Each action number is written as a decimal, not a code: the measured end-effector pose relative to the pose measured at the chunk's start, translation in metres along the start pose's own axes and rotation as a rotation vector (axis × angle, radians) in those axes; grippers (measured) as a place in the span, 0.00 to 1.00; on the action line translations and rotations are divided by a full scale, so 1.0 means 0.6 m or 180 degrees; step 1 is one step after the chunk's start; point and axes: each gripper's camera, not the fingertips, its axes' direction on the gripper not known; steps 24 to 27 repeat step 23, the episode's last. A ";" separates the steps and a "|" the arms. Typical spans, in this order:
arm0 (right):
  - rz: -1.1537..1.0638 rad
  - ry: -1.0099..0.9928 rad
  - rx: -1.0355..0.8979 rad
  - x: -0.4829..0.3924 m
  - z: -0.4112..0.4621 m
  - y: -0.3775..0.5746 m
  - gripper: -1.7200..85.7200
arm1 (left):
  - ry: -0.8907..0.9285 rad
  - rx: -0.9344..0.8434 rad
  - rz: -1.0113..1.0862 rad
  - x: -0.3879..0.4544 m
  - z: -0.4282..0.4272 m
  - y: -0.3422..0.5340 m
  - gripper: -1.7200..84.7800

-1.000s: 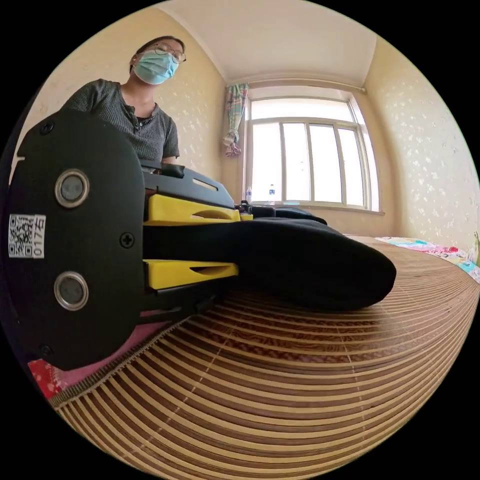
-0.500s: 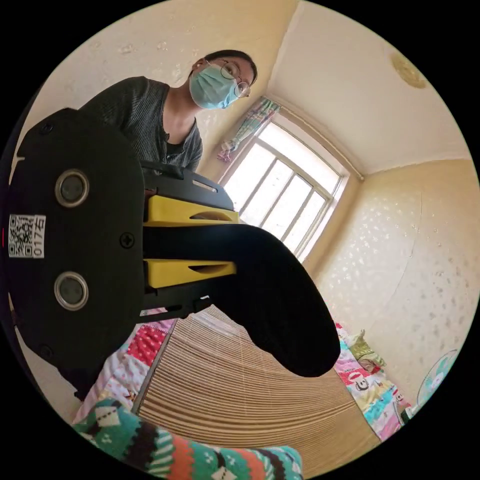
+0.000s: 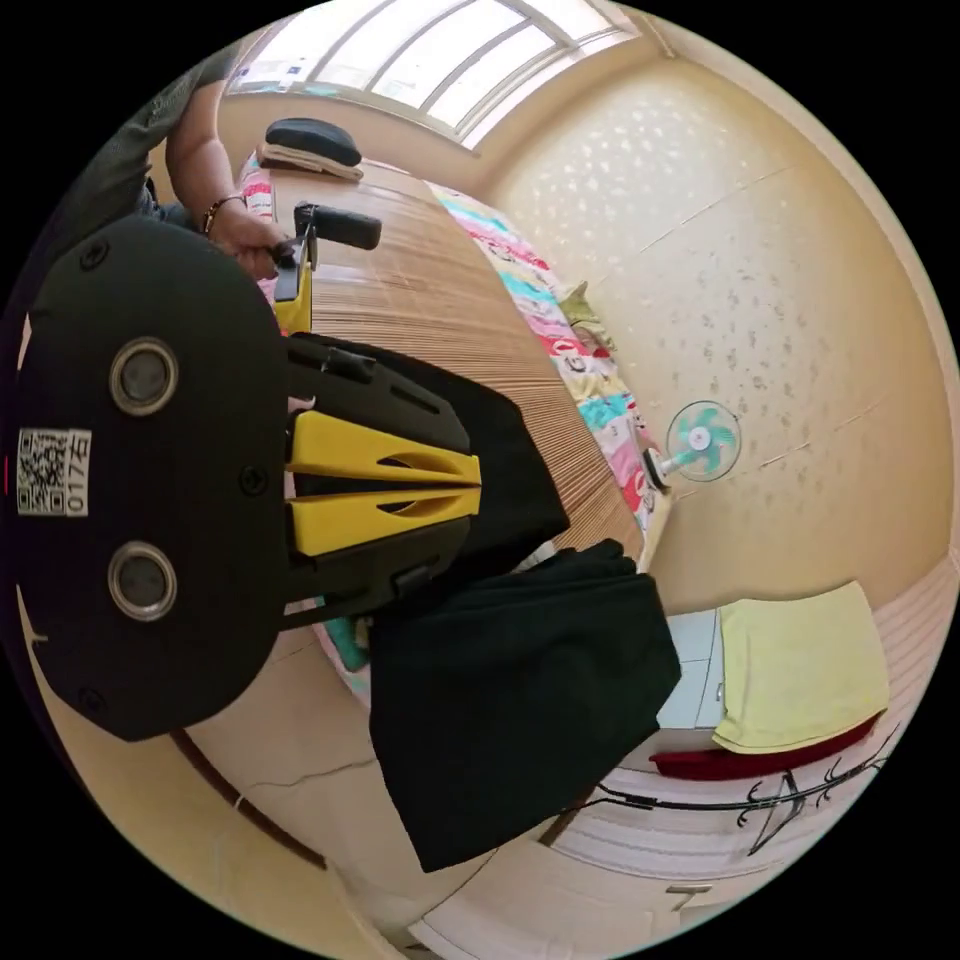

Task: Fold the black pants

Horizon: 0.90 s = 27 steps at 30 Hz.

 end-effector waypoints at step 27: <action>0.0111 -0.1487 -0.1090 -0.305 0.147 0.245 0.02 | -0.4369 0.3905 -0.2210 0.156 -0.985 0.796 0.17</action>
